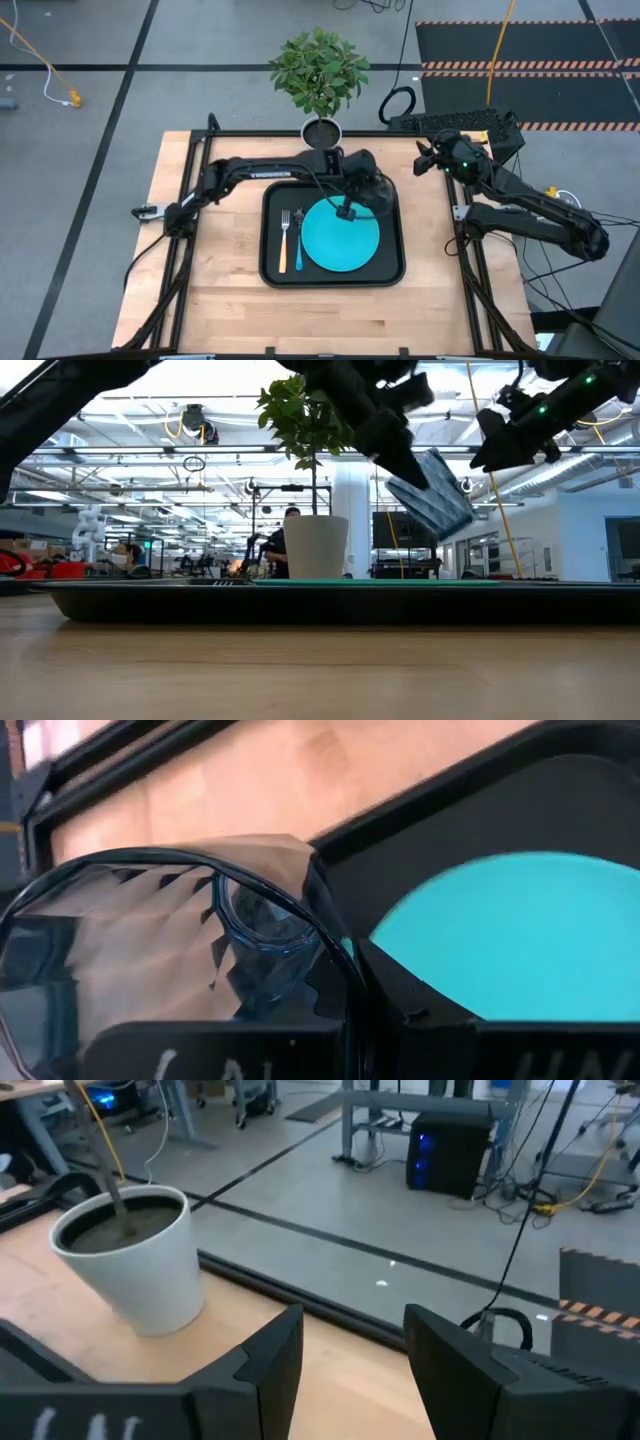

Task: Pick and place plate/cup/fork/spoon on tray
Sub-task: Put the blue cup on the black tray

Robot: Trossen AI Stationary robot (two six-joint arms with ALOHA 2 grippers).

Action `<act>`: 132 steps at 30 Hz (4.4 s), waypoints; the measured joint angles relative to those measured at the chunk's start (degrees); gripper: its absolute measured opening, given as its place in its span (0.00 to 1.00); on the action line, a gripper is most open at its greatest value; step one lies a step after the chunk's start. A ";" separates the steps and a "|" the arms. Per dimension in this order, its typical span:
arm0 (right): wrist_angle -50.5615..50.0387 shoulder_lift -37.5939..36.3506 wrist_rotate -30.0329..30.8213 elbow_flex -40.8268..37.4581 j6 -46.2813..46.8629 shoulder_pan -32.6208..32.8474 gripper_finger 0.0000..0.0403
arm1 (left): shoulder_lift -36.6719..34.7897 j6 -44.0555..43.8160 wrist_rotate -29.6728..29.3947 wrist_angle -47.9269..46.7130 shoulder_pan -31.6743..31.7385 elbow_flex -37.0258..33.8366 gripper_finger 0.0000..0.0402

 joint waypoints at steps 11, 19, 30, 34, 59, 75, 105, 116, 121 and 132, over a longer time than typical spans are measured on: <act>2.83 -4.21 -0.03 -0.02 -3.09 -0.09 0.42 | 1.04 -1.82 -2.26 1.81 1.61 0.00 0.02; 4.23 -4.32 -0.05 -0.02 -3.03 -0.09 0.42 | 1.04 -2.27 -3.02 1.43 1.57 0.00 0.02; 5.63 -4.23 -0.32 -0.02 -3.12 -0.09 0.42 | 3.33 -3.41 -2.07 3.00 1.64 0.11 0.02; 4.80 -4.23 -0.51 -0.02 -3.32 -0.09 0.42 | 5.24 -3.37 -2.11 2.57 1.74 -0.11 0.03; -0.38 -3.86 -10.84 -0.02 1.46 0.17 0.42 | 6.00 -1.79 -1.37 2.05 1.83 -0.02 0.08; -1.52 -3.86 -10.87 -0.02 -0.26 0.17 0.42 | 5.98 -2.78 -4.06 1.50 1.83 -0.02 0.20; 1.30 -3.86 -10.85 -0.02 -3.23 0.17 0.42 | 5.94 0.71 -4.45 7.70 0.09 -0.02 0.29; 1.36 -3.86 -10.85 -0.02 -3.45 0.17 0.42 | 4.81 0.13 -5.73 7.96 -1.25 0.05 0.29; 1.53 -3.87 -10.85 -0.02 -3.62 0.17 0.42 | 4.93 0.39 -5.76 8.61 -1.17 0.07 0.29; 1.02 -3.86 -10.85 -0.02 -4.08 0.17 0.42 | 0.45 0.57 -17.77 2.78 -1.14 0.00 0.29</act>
